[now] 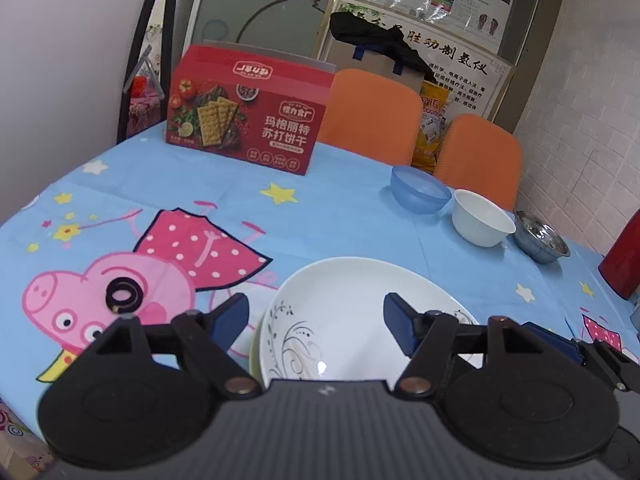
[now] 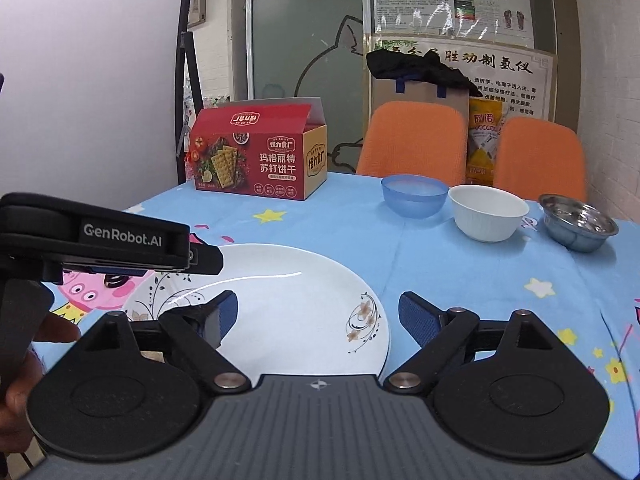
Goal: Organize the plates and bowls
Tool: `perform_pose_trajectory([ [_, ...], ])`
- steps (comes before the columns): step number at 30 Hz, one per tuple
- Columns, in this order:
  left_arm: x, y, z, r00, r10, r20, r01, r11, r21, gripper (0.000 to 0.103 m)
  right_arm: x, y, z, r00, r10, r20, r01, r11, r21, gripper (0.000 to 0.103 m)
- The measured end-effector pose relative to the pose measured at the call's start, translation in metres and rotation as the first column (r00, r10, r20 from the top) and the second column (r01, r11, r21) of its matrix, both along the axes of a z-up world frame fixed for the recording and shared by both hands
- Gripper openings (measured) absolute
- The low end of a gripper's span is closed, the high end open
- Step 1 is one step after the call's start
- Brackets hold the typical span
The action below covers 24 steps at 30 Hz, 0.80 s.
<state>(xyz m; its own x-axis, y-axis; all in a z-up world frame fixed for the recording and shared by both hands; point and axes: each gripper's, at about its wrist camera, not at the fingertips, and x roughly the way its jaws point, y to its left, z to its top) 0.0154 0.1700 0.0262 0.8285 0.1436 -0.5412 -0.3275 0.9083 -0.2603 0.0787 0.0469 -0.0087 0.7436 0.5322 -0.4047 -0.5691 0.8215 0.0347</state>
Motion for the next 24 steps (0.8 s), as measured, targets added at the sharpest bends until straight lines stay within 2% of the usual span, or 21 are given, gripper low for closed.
perform_pose_trajectory([
  [7, 0.011, -0.02, 0.004, 0.999, -0.046, -0.02, 0.046, 0.999, 0.02, 0.072, 0.022, -0.033, 0.0, 0.995, -0.076, -0.068, 0.08, 0.995, 0.065, 0.103],
  [14, 0.036, -0.06, 0.008, 0.991, -0.125, -0.051, 0.128, 0.99, 0.051, 0.072, 0.045, -0.089, -0.011, 0.965, -0.208, -0.162, 0.229, 0.965, 0.124, 0.103],
  [24, 0.071, -0.118, 0.016, 0.972, -0.224, -0.069, 0.23, 0.969, 0.093, 0.073, 0.06, -0.146, -0.015, 0.938, -0.302, -0.169, 0.326, 0.935, 0.139, 0.103],
])
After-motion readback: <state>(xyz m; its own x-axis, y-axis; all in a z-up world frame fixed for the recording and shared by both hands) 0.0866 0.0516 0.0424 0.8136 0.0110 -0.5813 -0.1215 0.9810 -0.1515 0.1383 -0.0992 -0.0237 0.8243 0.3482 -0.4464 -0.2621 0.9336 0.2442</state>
